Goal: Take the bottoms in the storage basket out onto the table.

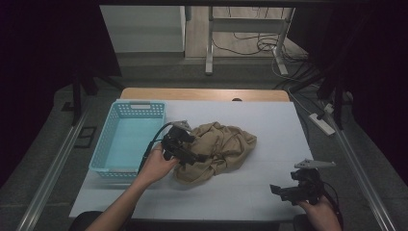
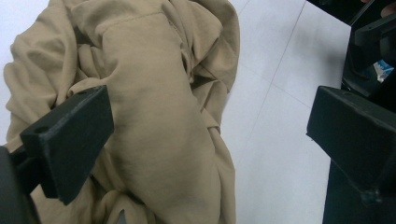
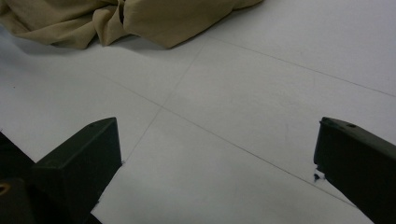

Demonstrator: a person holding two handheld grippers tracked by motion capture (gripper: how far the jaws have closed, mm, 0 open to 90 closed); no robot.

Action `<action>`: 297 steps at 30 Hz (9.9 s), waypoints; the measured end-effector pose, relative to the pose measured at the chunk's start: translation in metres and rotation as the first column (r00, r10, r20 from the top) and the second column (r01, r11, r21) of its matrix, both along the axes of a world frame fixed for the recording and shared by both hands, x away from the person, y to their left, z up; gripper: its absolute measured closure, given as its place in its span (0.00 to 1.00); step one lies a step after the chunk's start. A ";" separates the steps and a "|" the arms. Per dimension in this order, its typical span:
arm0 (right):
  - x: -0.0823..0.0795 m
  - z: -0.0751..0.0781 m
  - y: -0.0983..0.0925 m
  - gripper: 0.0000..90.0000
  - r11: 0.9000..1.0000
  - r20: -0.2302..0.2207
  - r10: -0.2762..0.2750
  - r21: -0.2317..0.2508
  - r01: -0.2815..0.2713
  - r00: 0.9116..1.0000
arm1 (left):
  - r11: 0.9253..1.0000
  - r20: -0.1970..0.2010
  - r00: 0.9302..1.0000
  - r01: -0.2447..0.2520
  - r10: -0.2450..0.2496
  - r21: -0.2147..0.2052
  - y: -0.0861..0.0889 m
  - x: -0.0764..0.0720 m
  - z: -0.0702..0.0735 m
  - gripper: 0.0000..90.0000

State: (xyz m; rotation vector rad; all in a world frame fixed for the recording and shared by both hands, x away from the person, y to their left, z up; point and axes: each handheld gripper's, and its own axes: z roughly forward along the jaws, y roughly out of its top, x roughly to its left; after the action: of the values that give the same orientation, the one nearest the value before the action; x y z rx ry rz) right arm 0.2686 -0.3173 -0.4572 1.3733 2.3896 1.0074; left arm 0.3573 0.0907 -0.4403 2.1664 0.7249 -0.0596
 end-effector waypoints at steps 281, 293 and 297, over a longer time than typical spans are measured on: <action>-0.003 0.001 0.005 0.01 0.999 0.036 0.007 -0.041 -0.006 0.999 | 0.906 -0.036 0.911 -0.413 0.412 -0.091 0.216 -0.166 -0.037 0.00; -0.003 0.001 0.004 0.01 0.999 0.035 0.007 -0.040 -0.005 0.999 | 0.904 -0.046 0.909 -0.417 0.414 -0.091 0.225 -0.170 -0.038 0.00; -0.003 0.001 0.005 0.01 0.999 0.036 0.007 -0.037 -0.005 0.999 | 0.902 -0.052 0.908 -0.420 0.417 -0.099 0.228 -0.171 -0.039 0.00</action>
State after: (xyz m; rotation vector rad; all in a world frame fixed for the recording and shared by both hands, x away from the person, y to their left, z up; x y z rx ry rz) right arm 0.2653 -0.3127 -0.4560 1.3250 2.3754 0.9757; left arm 0.1858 0.3186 -0.4794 1.8685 1.1642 0.0924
